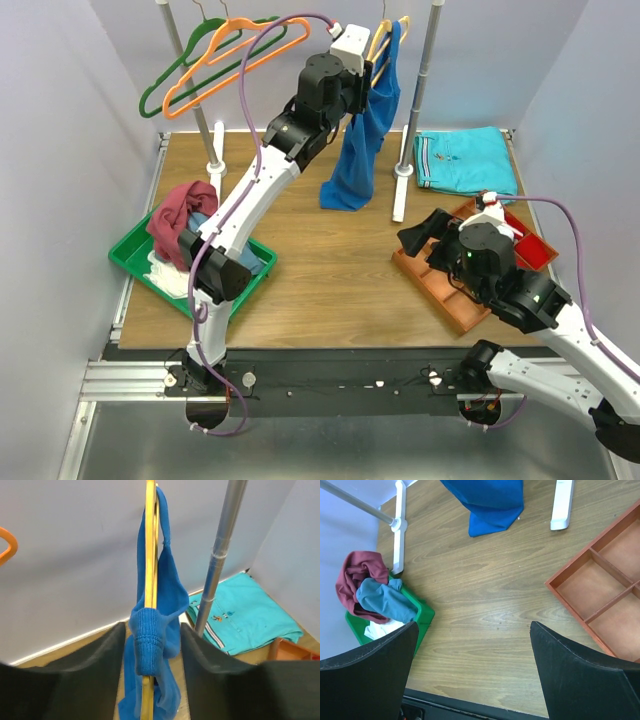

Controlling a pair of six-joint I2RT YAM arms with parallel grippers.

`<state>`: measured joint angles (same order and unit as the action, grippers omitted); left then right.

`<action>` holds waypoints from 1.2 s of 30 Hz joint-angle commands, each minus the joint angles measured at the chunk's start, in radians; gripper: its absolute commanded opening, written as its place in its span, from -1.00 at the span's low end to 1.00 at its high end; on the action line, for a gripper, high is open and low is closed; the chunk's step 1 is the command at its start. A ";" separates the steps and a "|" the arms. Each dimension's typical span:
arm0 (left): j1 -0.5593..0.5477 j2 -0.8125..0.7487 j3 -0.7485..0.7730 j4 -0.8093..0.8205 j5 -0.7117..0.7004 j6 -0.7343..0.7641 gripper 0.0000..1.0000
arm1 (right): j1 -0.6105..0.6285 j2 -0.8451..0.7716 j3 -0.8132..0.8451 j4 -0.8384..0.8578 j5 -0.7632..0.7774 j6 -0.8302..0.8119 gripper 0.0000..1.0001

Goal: Place the tank top on the hanger

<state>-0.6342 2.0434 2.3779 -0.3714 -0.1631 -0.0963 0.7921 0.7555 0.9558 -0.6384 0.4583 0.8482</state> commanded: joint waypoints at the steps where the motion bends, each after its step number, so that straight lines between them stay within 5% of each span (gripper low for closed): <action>1: 0.001 -0.090 -0.028 0.094 0.034 -0.008 0.22 | 0.004 0.004 -0.009 0.002 0.000 -0.001 1.00; 8: 0.001 -0.228 -0.146 0.123 0.071 -0.040 0.98 | 0.002 0.007 -0.023 0.022 0.017 -0.009 1.00; 20: -0.024 -0.618 -0.661 0.101 0.139 -0.282 0.98 | 0.004 0.061 -0.029 0.114 -0.012 -0.054 1.00; 36: -0.338 -1.037 -1.407 -0.076 -0.114 -0.476 0.97 | 0.002 0.113 -0.160 0.226 -0.164 -0.072 1.00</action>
<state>-0.9276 1.0702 1.0782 -0.3954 -0.1947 -0.4908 0.7921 0.8688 0.8516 -0.4622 0.3588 0.7845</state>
